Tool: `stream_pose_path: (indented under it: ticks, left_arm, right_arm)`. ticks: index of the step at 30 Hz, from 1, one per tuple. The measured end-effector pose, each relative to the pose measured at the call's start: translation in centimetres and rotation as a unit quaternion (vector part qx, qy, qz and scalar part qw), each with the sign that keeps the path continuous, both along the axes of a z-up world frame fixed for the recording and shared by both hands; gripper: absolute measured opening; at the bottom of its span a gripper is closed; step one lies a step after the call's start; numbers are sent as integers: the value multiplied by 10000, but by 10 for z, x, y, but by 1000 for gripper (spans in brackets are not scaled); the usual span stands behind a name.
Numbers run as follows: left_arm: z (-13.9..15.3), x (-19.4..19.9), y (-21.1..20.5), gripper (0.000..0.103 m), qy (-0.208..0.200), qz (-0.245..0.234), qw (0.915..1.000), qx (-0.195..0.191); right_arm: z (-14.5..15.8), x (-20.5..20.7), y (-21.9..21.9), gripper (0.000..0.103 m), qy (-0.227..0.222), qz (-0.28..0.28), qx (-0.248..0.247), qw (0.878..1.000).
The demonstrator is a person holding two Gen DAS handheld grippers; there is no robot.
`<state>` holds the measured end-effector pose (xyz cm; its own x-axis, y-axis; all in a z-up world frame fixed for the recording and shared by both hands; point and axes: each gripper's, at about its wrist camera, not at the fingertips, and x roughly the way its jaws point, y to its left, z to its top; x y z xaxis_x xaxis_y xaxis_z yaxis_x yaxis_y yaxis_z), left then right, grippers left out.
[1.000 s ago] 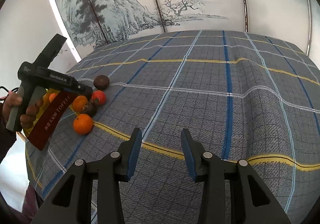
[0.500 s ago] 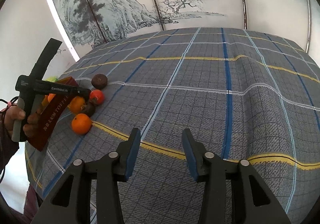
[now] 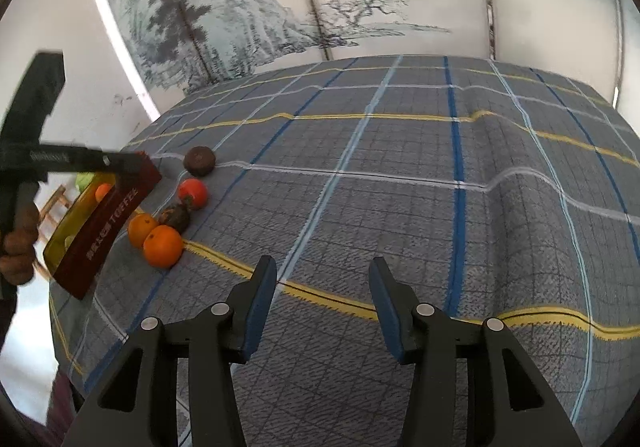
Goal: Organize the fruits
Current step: 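Grasp dark brown fruit with left tool, then carry dark brown fruit over gold tin with left tool while right tool grasps another mandarin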
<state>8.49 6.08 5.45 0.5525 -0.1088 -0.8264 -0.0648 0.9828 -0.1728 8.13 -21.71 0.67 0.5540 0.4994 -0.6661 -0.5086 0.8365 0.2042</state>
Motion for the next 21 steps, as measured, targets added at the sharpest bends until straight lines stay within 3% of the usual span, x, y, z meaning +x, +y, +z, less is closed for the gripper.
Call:
stream_pose_path:
  ticks: [7,13,21]
  left_arm:
    - [14,-28,8,37,-78,109,9995,-291]
    - [18,-48,14,37,-92,170,9993,-333]
    - [21,-69,26,37,-133,246,9990,-340]
  right_arm:
    - [12,-22,38,49,-7,1010,306,9944]
    - [18,-38,95,49,-199,1798,26,9835]
    - [3,-27,129,49,-51,1964,-182,9803]
